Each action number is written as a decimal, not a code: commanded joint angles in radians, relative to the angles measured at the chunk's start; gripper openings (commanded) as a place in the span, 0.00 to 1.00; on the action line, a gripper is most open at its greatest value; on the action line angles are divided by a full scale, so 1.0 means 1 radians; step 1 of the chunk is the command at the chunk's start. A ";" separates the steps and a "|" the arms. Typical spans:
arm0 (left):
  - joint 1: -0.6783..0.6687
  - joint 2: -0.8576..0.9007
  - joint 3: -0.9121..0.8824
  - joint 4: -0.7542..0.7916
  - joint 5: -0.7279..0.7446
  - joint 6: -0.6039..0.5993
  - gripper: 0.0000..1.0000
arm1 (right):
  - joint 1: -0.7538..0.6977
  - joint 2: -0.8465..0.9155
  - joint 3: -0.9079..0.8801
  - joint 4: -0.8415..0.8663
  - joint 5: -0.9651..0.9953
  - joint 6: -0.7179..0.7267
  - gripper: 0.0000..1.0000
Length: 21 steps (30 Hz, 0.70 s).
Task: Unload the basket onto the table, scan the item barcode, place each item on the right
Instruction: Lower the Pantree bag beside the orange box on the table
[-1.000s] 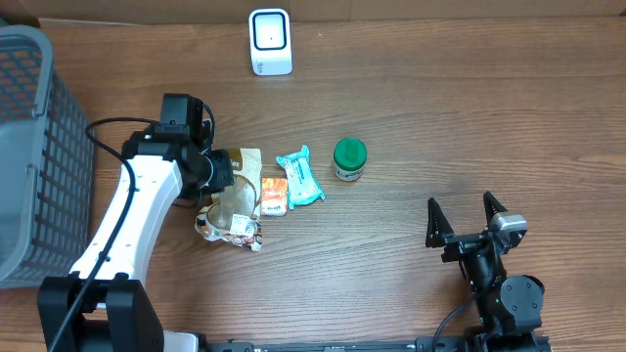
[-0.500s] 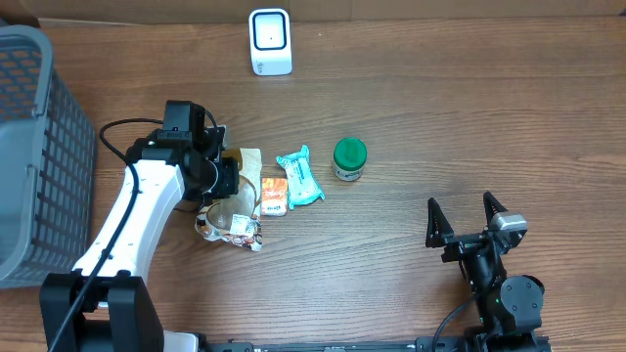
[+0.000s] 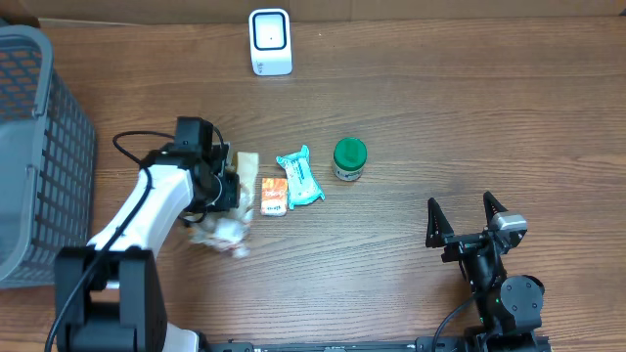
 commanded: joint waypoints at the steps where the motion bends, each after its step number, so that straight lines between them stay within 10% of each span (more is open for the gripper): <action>1: -0.003 0.093 -0.049 0.032 -0.146 -0.080 0.04 | -0.001 -0.009 -0.010 0.006 0.002 0.001 1.00; 21: 0.001 0.138 0.225 -0.058 0.013 -0.074 0.04 | -0.001 -0.009 -0.010 0.006 0.002 0.001 1.00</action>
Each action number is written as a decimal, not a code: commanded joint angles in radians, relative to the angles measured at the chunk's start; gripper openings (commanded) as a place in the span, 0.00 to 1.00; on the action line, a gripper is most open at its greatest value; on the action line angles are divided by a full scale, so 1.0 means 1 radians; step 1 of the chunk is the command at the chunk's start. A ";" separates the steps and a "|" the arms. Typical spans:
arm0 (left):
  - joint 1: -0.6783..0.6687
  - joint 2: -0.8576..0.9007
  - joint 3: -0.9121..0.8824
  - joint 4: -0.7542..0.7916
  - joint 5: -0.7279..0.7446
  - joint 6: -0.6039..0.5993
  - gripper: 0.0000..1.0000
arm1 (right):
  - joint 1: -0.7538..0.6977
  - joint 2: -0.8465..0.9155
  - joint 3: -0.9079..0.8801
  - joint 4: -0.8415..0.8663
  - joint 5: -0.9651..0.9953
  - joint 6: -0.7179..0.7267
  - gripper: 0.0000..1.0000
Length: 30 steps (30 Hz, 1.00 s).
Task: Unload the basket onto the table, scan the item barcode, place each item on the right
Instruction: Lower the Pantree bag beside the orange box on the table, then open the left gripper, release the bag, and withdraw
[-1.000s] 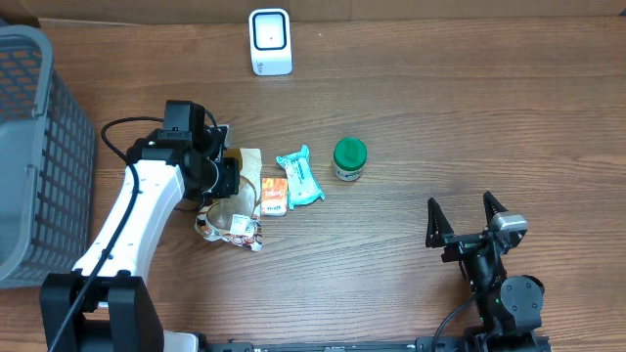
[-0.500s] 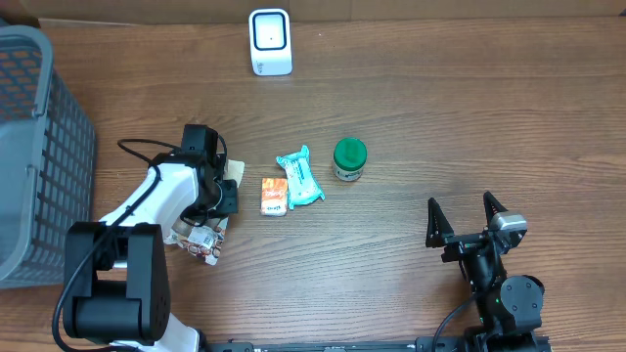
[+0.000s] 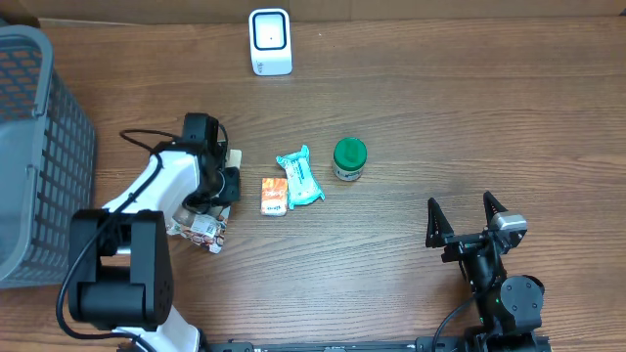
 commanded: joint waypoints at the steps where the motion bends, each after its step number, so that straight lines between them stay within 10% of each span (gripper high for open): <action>1: 0.006 -0.023 0.183 -0.103 0.031 0.011 0.04 | -0.001 -0.009 -0.010 0.006 0.002 0.001 1.00; 14: 0.135 -0.084 0.363 -0.418 -0.416 -0.085 0.04 | -0.001 -0.009 -0.010 0.006 0.002 0.001 1.00; 30: 0.148 -0.065 0.114 -0.296 -0.063 -0.111 0.04 | -0.001 -0.009 -0.010 0.005 0.002 0.001 1.00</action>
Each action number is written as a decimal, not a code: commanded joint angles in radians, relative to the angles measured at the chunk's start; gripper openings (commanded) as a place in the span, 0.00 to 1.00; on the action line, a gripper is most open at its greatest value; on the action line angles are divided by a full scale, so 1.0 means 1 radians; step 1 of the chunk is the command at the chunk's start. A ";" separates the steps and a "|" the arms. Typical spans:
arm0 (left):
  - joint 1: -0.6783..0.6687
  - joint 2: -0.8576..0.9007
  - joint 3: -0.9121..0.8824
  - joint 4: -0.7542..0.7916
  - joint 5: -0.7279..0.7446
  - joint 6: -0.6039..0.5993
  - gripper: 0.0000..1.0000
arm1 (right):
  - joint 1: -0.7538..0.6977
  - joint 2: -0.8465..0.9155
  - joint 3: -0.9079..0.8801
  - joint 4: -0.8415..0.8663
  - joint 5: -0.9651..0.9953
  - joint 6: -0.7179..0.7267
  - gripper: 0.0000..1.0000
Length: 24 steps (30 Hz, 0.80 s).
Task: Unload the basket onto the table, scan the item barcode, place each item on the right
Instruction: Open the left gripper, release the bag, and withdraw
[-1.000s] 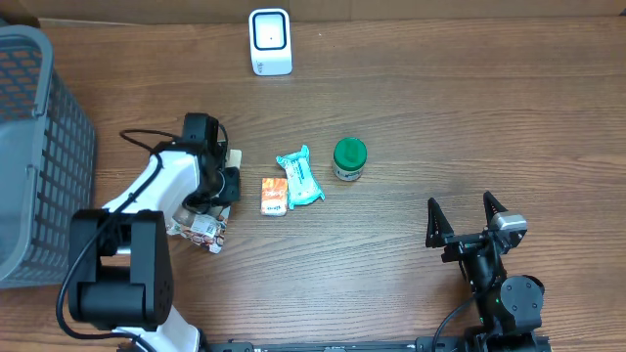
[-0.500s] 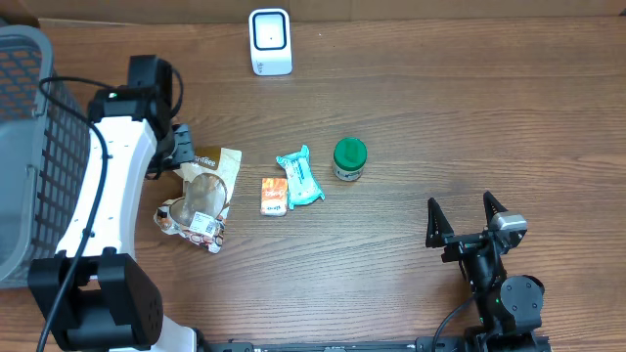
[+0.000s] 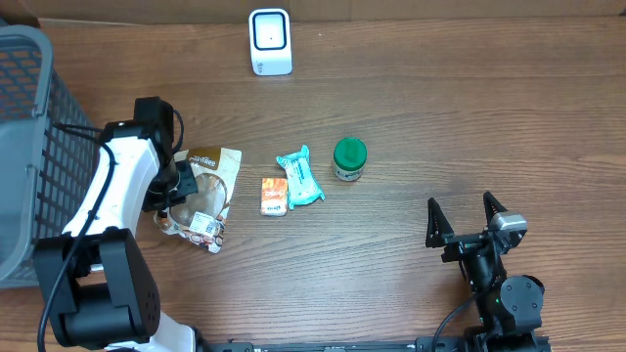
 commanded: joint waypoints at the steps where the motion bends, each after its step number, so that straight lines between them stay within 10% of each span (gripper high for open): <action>1: -0.020 0.007 -0.031 0.026 0.172 -0.015 0.04 | -0.001 -0.009 -0.010 0.006 0.002 0.001 1.00; 24: -0.169 0.006 0.093 0.040 0.196 0.013 0.04 | -0.001 -0.009 -0.010 0.006 0.002 0.001 1.00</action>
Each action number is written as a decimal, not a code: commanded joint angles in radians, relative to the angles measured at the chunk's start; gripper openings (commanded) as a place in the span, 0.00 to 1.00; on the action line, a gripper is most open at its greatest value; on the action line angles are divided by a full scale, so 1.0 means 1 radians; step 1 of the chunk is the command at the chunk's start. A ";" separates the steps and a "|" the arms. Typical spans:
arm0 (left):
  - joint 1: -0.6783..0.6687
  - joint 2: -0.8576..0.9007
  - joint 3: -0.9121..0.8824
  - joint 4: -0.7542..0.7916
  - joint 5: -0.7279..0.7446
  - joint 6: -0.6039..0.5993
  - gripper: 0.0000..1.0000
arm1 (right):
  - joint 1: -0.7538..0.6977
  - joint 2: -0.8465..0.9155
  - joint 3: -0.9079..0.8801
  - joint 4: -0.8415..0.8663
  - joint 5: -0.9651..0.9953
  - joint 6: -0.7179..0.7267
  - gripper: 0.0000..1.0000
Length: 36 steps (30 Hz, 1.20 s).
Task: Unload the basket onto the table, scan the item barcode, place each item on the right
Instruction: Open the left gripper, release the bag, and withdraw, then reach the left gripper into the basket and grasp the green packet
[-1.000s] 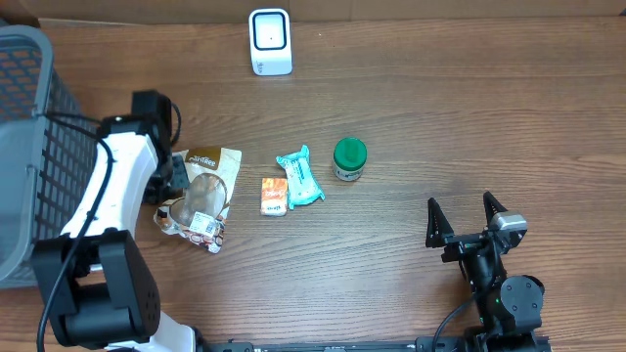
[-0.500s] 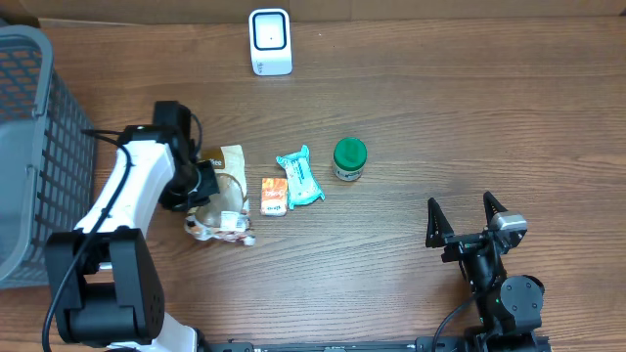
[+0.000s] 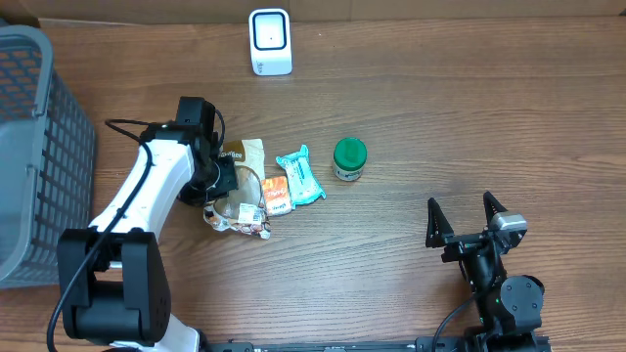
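A brown and white snack bag (image 3: 246,191) lies crumpled on the table, its lower end carrying a white label (image 3: 245,210). My left gripper (image 3: 223,182) sits at the bag's left edge, shut on it; the fingertips are hidden under the wrist. The bag's right side touches a small orange packet (image 3: 275,196). The white barcode scanner (image 3: 270,41) stands at the back edge, well away from the bag. My right gripper (image 3: 468,217) rests open at the front right with nothing between its fingers.
A teal packet (image 3: 299,176) lies beside the orange one, and a green-lidded jar (image 3: 349,158) stands to its right. A grey mesh basket (image 3: 39,147) fills the left edge. A black cable (image 3: 127,125) loops off the left arm.
My left gripper has moved right, from near the basket to beside the orange packet. The snack bag came with it and is now bunched up against that packet. The right arm is unchanged.
First my left gripper was at the crumpled bag left of the orange packet. Then the bag lay lower and further left. Later gripper and bag were further left toward the basket, the bag spread flatter. Now both are back against the orange packet.
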 commanded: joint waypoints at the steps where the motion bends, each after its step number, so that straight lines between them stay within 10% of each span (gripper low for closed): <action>1: 0.000 0.005 0.187 -0.108 -0.006 0.035 0.04 | -0.001 -0.009 -0.010 0.006 0.002 0.001 1.00; 4: 0.000 0.005 0.353 -0.235 -0.024 0.036 0.04 | -0.001 -0.009 -0.010 0.006 0.002 0.001 1.00; 7: 0.000 0.005 0.582 -0.369 -0.011 0.036 0.30 | -0.001 -0.009 -0.010 0.006 0.002 0.001 1.00; 19: 0.133 0.005 1.325 -0.571 -0.002 0.032 0.09 | -0.001 -0.009 -0.010 0.006 0.002 0.001 1.00; 24: 0.325 0.004 1.411 -0.590 -0.067 -0.033 0.19 | -0.001 -0.009 -0.010 0.006 0.002 0.001 1.00; 29: 0.546 0.011 1.398 -0.619 -0.081 -0.055 0.68 | -0.001 -0.009 -0.010 0.006 0.002 0.001 1.00; 36: 0.796 0.075 1.395 -0.678 -0.181 -0.089 0.60 | -0.001 -0.009 -0.010 0.006 0.002 0.001 1.00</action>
